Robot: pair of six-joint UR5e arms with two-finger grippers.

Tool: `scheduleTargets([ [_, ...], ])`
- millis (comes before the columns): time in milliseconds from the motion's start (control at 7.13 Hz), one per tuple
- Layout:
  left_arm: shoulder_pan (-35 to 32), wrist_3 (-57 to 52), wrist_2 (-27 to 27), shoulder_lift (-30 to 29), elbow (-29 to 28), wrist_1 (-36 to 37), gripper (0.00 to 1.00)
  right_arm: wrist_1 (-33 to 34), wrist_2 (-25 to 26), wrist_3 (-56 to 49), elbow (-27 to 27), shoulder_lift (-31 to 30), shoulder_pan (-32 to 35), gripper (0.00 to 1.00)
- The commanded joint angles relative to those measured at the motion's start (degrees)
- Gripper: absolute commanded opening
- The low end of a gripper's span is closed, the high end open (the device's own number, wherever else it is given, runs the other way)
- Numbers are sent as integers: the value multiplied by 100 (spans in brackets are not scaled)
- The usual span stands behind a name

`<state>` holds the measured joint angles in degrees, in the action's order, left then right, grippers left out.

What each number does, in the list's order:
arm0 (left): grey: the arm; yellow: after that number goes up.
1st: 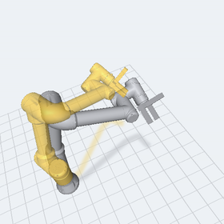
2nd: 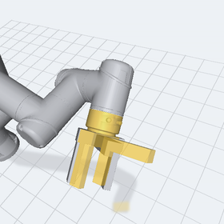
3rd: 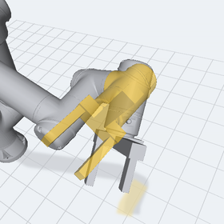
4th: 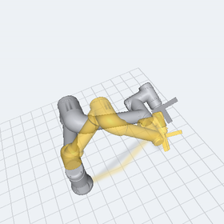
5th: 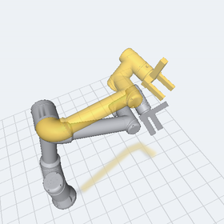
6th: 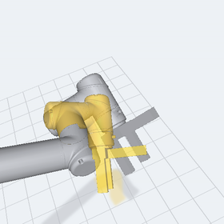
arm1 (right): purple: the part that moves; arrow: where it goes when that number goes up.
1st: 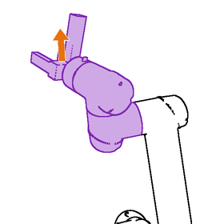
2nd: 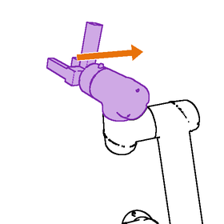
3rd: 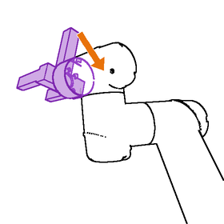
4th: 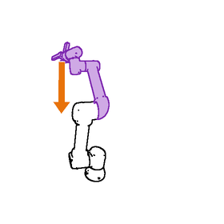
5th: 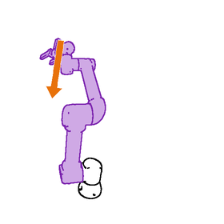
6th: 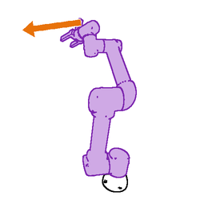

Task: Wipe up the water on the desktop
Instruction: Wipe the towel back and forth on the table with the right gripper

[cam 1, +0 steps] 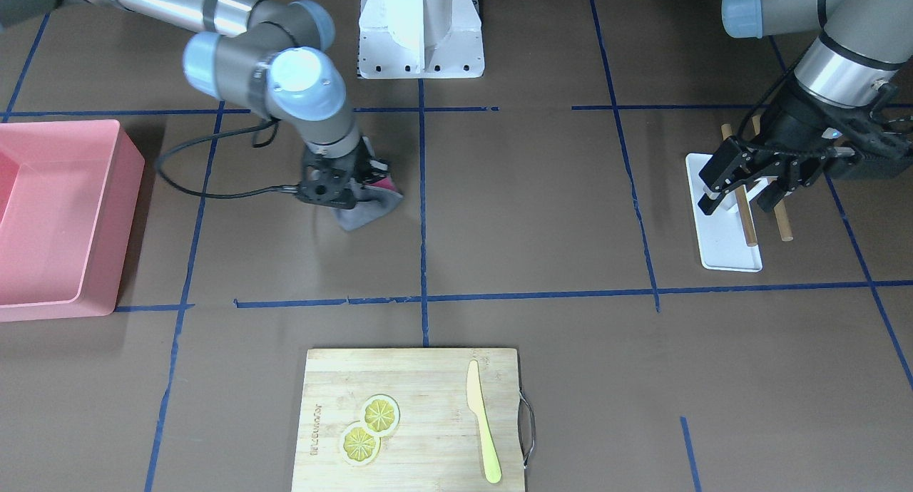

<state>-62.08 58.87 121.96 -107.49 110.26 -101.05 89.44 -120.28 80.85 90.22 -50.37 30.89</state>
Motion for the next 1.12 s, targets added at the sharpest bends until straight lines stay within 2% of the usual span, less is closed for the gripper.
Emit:
scheduleTargets([
  [0, -6, 2, -6, 0, -14, -3, 100, -40, 39, 335, -330, 389, -118, 1],
  [140, -15, -7, -6, 0, -22, -3, 100, -40, 39, 265, -16, -100, -66, 0],
  [280, -41, -7, 3, 0, 4, -3, 100, -32, -4, -153, 691, -888, 152, 0],
  [561, -103, -7, 3, 0, 21, 15, 100, 30, -57, -918, 1513, -2059, 556, 0],
  [701, -120, -7, 12, 9, 21, 15, 100, 21, -31, -1244, 1638, -2526, 724, 0],
  [982, -121, 2, 12, 105, 144, 15, 100, 30, 21, -1485, 1569, -2540, 674, 0],
])
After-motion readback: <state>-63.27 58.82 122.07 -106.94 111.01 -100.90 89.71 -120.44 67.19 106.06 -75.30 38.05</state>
